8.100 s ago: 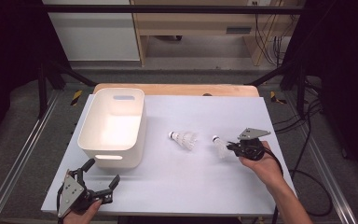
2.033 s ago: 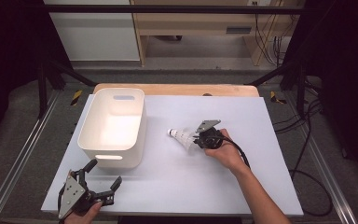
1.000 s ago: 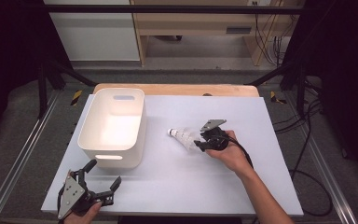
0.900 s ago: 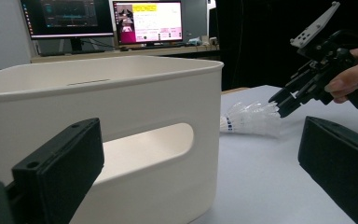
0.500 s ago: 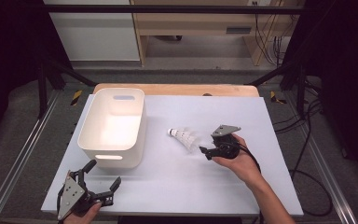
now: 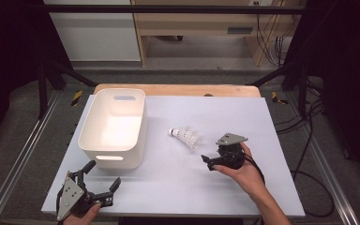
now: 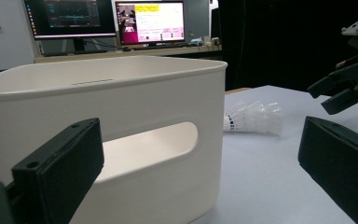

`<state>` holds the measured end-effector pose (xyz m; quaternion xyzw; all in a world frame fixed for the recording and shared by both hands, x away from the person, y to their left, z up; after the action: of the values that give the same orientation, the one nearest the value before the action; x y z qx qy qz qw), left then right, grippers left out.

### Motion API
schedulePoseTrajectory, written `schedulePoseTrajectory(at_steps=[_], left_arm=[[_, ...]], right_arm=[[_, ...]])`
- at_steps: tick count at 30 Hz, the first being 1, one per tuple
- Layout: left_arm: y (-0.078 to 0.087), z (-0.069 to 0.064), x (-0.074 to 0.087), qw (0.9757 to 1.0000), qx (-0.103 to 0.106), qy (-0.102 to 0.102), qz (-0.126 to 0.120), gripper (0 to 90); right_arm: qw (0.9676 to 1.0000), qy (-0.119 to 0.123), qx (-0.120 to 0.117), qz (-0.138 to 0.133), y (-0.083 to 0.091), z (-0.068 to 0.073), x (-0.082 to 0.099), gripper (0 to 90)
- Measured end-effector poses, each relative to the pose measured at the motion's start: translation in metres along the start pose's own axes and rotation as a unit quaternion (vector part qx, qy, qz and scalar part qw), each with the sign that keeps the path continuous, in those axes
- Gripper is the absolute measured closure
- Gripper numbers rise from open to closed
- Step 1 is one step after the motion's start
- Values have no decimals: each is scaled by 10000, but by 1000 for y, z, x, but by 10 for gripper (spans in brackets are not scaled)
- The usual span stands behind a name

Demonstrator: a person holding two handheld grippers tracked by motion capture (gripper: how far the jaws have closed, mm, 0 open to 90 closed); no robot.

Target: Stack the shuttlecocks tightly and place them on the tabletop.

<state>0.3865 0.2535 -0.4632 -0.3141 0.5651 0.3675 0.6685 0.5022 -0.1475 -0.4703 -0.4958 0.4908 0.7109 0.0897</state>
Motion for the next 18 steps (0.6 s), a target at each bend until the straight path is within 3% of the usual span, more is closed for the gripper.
schedulePoseTrajectory(at_steps=[5, 18], left_arm=[[0, 0, 0, 10000, 1, 0, -4, 3], [0, 1, 0, 10000, -6, 1, -13, 3]], right_arm=[[9999, 24, -137, -63, 8, 11, 1, 86], [9997, 97, -196, -101, 17, 40, 6, 102]])
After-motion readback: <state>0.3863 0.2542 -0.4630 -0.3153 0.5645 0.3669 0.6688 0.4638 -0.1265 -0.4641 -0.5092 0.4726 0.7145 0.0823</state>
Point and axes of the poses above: each handheld gripper's, and its own axes: y roughly backward along the jaws, x roughly out of its underside, z roughly to its left, the point moved 4 cm from there along -y, roughly forward along the jaws, and after that the axes turned 5 degrees about -y, right-handed, at the moved point
